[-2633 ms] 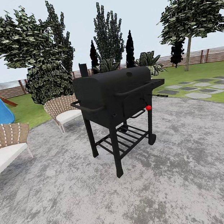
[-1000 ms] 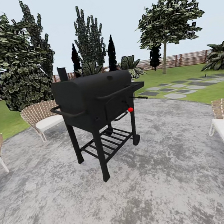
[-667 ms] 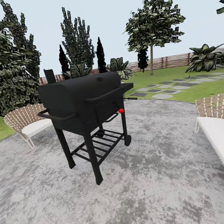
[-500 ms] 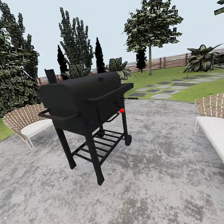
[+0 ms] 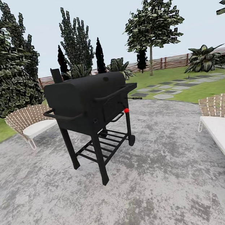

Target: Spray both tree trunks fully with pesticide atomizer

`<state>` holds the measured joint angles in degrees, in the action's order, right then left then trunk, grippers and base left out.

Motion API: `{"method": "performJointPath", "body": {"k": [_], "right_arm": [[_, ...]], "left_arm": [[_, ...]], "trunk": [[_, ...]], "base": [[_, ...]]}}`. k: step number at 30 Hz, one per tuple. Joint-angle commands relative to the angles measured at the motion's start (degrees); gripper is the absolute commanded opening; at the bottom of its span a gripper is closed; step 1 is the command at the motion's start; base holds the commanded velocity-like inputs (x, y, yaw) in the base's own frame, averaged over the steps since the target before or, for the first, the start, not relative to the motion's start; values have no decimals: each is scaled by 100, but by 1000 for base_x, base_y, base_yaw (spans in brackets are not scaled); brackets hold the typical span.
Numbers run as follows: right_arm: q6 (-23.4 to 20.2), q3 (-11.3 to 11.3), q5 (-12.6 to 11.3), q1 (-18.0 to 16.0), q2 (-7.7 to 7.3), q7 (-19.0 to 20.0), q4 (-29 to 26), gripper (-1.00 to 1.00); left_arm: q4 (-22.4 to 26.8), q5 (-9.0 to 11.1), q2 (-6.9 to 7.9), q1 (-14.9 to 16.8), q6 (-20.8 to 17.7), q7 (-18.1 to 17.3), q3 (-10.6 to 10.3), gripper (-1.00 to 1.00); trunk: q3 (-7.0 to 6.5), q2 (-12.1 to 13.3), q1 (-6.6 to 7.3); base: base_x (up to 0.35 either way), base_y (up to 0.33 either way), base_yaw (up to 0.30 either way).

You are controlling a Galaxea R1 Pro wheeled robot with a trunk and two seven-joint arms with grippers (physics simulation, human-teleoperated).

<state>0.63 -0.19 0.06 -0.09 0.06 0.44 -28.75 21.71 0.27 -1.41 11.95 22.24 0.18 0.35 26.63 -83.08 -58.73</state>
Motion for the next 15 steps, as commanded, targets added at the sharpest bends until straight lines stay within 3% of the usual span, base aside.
{"method": "performJointPath", "body": {"k": [1,12,15], "right_arm": [[1,4,1,0,4,-8,0,100],[-1,28,-8,0,20,-26,-25,100],[-1,13,-30,0,20,-18,-9,100]], "left_arm": [[0,0,0,0,0,0,0,100],[0,-7,0,0,0,0,-8,100],[0,-9,0,0,0,0,-8,100]], "trunk": [[0,0,0],[0,0,0],[0,0,0]], "base": [[0,4,0],[0,0,0],[0,0,-168]]}}
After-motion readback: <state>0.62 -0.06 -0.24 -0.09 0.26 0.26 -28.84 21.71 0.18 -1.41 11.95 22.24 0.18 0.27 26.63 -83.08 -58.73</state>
